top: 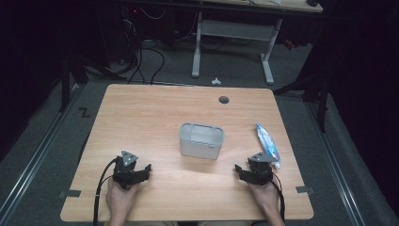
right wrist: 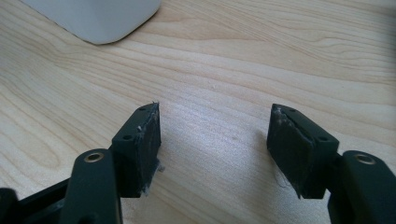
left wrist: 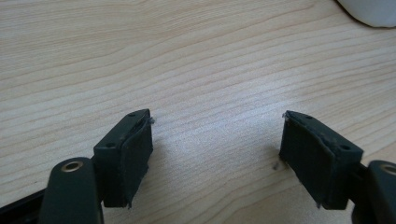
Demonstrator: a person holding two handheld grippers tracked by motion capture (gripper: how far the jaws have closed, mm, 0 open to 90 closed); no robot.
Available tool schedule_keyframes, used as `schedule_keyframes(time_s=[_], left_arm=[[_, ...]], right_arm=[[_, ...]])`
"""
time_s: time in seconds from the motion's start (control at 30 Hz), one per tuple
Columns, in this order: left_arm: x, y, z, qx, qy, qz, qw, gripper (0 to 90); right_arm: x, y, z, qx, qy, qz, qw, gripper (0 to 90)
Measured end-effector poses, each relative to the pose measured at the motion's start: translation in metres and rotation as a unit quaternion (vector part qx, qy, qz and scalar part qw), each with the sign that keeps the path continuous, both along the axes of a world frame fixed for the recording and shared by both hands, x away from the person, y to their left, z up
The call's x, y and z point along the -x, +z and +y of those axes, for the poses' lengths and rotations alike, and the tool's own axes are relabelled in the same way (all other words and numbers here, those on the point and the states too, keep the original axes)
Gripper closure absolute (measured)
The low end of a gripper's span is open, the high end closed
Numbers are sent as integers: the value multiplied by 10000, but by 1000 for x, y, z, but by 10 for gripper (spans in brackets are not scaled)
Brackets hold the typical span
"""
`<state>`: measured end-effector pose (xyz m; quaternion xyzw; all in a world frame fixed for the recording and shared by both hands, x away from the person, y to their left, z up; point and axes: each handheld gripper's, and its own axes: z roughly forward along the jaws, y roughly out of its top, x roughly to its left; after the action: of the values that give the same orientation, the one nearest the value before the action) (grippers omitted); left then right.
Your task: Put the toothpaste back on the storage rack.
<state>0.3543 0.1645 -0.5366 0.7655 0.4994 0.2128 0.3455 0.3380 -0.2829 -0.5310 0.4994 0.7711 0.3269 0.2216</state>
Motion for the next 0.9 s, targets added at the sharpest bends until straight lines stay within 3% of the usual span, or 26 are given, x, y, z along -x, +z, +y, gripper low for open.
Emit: schedule_keyframes(time_s=[0.2,0.9], left_arm=[[0,0,0,-2,0,0,10000,258],[0,0,0,4,14,-1,10000,258]], right_arm=[[3,0,-2,-140,-53,23,9999,384],[15,7,-6,-164,-3,-45,9999,394]])
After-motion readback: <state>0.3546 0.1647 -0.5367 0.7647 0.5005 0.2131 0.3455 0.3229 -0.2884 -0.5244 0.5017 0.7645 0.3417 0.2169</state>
